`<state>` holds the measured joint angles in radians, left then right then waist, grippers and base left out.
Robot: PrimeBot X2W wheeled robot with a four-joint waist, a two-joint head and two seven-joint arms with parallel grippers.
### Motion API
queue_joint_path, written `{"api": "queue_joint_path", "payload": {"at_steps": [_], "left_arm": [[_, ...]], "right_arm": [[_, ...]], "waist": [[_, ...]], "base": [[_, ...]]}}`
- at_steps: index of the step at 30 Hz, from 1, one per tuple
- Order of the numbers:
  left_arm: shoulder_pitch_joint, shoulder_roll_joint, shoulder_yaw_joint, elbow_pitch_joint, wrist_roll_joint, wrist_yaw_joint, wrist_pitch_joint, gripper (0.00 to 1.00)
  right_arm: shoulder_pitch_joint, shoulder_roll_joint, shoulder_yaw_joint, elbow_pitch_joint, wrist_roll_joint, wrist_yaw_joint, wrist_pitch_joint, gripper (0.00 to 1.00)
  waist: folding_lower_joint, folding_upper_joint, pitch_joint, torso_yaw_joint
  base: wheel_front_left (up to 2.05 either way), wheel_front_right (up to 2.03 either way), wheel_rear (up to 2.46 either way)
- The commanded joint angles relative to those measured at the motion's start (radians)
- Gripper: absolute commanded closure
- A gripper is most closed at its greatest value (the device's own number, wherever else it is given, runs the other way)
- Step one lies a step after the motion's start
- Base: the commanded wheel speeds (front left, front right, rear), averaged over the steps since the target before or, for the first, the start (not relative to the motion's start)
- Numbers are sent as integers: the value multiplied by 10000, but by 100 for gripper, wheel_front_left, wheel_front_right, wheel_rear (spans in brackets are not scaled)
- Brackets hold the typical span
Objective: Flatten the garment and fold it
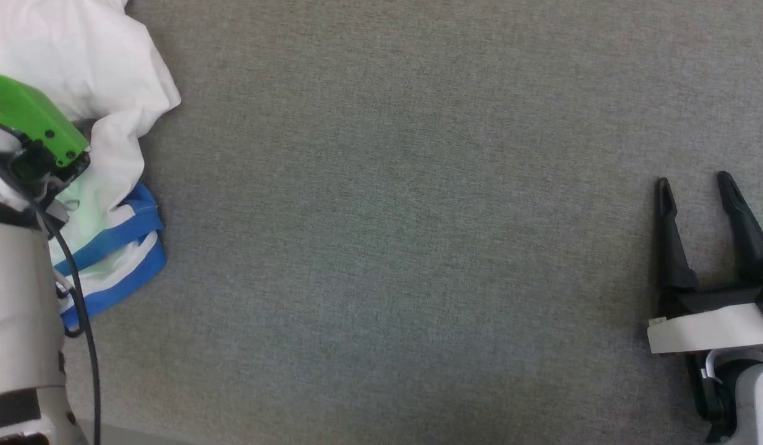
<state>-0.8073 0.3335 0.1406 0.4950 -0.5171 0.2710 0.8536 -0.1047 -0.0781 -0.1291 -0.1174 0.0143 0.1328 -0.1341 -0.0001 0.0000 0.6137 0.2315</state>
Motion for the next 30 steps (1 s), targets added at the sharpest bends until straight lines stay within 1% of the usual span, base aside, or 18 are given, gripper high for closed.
{"api": "queue_joint_path", "payload": {"at_steps": [1, 2, 4, 8, 10, 12, 15, 17, 20, 21, 24, 27, 30], "left_arm": [[646, -605, -85, 308, -240, -230, -286, 76], [674, -585, -4, 302, -248, -287, -605, 100], [708, -451, 154, 370, -160, -303, -1282, 100], [575, -281, 669, 472, -98, -250, -3026, 100], [403, -239, 874, 531, -165, -363, -3735, 100], [160, -191, 989, 501, -270, -650, -4328, 100], [-289, 62, 843, 278, -204, -1332, -5109, 100], [-645, 235, 769, 94, -146, -1621, -5493, 100], [-1260, 324, 658, -250, -233, -1934, -5627, 100], [-1948, 314, 328, -787, -237, -2222, -5542, 100], [-2600, 238, -49, -1240, -236, -2446, -5327, 100], [-3336, 35, -473, -1544, -312, -2705, -5073, 100], [-3905, -514, -928, -1786, -554, -2893, -4766, 100]], "right_arm": [[-54, -90, -100, 462, 23, -21, 199, 0], [-52, -85, -84, 482, 27, -21, 194, 0], [-52, -68, -51, 557, 51, -21, 187, 0], [-35, -23, -16, 805, 76, -21, 127, 0], [-4, 22, -6, 951, 93, -21, 81, 0], [29, 59, 7, 1143, 138, -21, 4, 0], [66, 126, 51, 1463, 180, -21, -122, 0], [93, 173, 99, 1689, 219, -21, -220, 0], [106, 229, 160, 2029, 296, -21, -377, 0], [88, 262, 218, 2400, 409, -21, -546, 0], [83, 273, 300, 2783, 686, -21, -722, 0], [68, 275, 363, 3203, 988, -21, -901, 0], [49, 276, 372, 3534, 1165, -21, -1040, 0]], "waist": [[1, 0, -94, 48], [1, 0, -167, 54], [1, 0, -351, 64], [1, 0, -854, 140], [1, 0, -1173, 199], [1, 0, -1514, 251], [1, 0, -2075, 294], [1, 0, -2432, 275], [1, 0, -2927, 182], [1, 0, -3393, 7], [1, 0, -3787, -225], [1, 0, -4144, -553], [1, 0, -4402, -908]], "base": [[0, 0, 0], [0, 0, 0], [0, 0, 0], [0, 0, 0], [0, 0, 0], [0, 0, 0], [0, 0, 0], [0, 0, 0], [0, 0, 0], [0, 0, 0], [0, 0, 0], [0, 0, 0], [0, 0, 0]]}}
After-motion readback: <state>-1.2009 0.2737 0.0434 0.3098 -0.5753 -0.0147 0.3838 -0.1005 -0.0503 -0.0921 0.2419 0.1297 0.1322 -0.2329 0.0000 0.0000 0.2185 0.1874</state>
